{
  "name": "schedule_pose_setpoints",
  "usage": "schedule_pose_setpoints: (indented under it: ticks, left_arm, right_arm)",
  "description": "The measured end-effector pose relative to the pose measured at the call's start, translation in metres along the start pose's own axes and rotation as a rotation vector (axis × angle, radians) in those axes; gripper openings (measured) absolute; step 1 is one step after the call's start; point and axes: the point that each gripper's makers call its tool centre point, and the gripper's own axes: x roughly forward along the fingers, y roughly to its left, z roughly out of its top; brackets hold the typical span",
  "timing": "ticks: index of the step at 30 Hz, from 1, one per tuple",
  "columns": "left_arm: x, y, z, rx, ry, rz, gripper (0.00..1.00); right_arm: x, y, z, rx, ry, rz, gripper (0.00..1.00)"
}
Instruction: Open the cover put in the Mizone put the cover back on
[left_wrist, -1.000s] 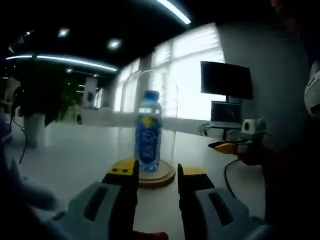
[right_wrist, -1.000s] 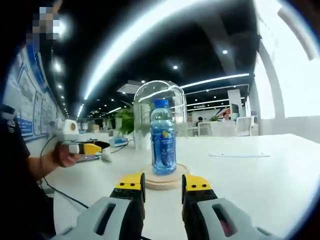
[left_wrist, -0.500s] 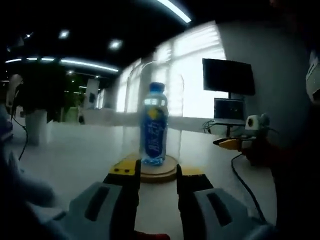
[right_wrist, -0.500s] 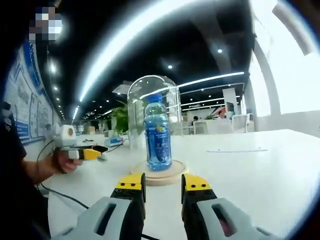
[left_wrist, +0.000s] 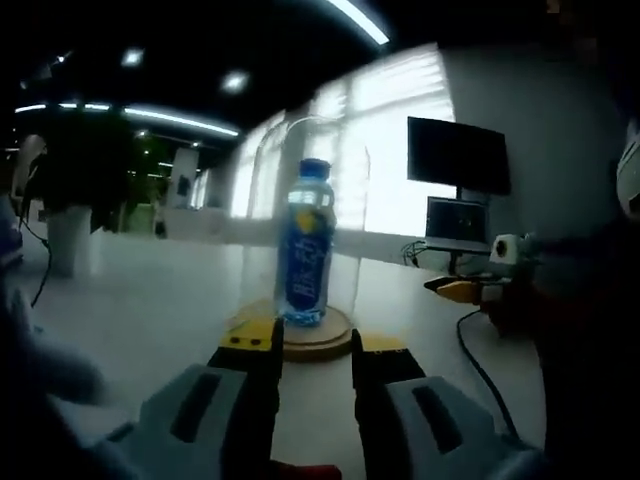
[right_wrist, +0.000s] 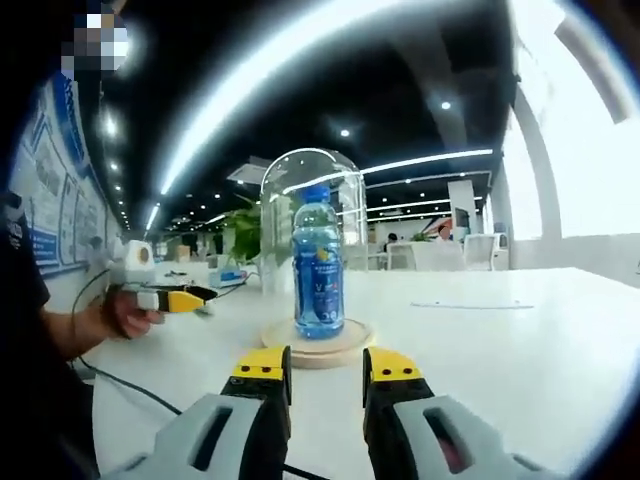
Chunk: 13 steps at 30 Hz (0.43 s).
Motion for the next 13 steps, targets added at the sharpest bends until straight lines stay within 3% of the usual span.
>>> schedule_pose_setpoints:
  ticks: [7, 13]
  left_arm:
    - [0.0015, 0.0000, -0.0052, 0.005, 0.019, 0.003, 0.18]
    - [0.0006, -0.0020, 0.0006, -0.008, -0.010, -0.007, 0.19]
  right_arm:
    - [0.0013, 0.0042, -0.0034, -0.019, 0.014, 0.004, 0.20]
    - [0.0012, 0.0078, -0.0018, -0.007, 0.008, 0.020, 0.20]
